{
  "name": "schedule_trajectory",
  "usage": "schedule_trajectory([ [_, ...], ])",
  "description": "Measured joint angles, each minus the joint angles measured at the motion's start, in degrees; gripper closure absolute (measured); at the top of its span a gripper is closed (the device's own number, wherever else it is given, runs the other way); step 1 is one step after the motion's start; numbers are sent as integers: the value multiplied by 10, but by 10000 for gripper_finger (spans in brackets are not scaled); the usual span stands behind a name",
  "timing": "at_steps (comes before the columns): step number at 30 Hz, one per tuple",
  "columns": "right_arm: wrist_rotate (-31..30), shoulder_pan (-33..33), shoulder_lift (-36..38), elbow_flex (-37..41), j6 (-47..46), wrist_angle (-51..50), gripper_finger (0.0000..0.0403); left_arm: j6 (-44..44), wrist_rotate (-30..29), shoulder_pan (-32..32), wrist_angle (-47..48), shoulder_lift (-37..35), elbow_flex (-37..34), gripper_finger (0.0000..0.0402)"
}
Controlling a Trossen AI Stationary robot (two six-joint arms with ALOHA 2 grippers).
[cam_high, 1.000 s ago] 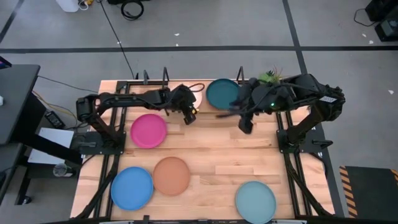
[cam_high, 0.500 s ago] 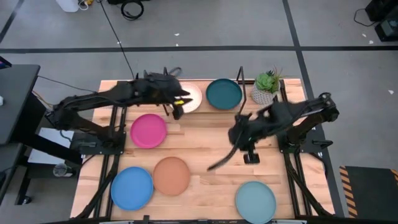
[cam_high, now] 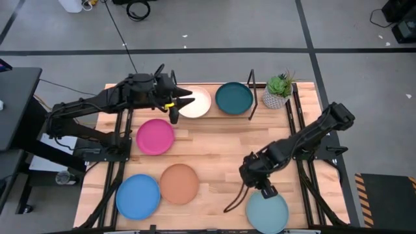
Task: Place and stack plates onto a shelf
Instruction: Stack the light blue plate on top of the light orange plate on the shelf
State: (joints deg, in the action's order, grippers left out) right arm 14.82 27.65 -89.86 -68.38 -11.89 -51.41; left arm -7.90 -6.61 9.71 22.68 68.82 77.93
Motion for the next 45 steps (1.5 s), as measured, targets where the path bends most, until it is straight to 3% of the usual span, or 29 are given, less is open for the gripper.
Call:
schedule_trajectory([
  [8, -4, 14, 0, 114, -55, 142, 197, 16, -16, 1, 21, 2, 0, 260],
  [14, -34, 26, 0, 168, -43, 216, 196, 30, -39, 1, 22, 2, 0, 260],
  [19, -41, 49, 0, 212, -44, 297, 211, 30, -43, 1, 24, 2, 0, 260],
  [24, -93, 70, 0, 233, -44, 305, 227, 30, -43, 1, 27, 2, 0, 260],
  [32, -92, 83, 0, 273, -44, 342, 261, 30, -43, 1, 27, 2, 0, 260],
  [36, -106, 82, 0, 274, -44, 343, 301, 19, -43, 1, 27, 2, 0, 260],
  [41, -108, 66, 0, 274, -59, 343, 384, 8, -33, -2, 40, 2, 0, 260],
  [45, -116, 41, 1, 271, -90, 329, 385, -15, -29, -3, 82, 8, -1, 260],
])
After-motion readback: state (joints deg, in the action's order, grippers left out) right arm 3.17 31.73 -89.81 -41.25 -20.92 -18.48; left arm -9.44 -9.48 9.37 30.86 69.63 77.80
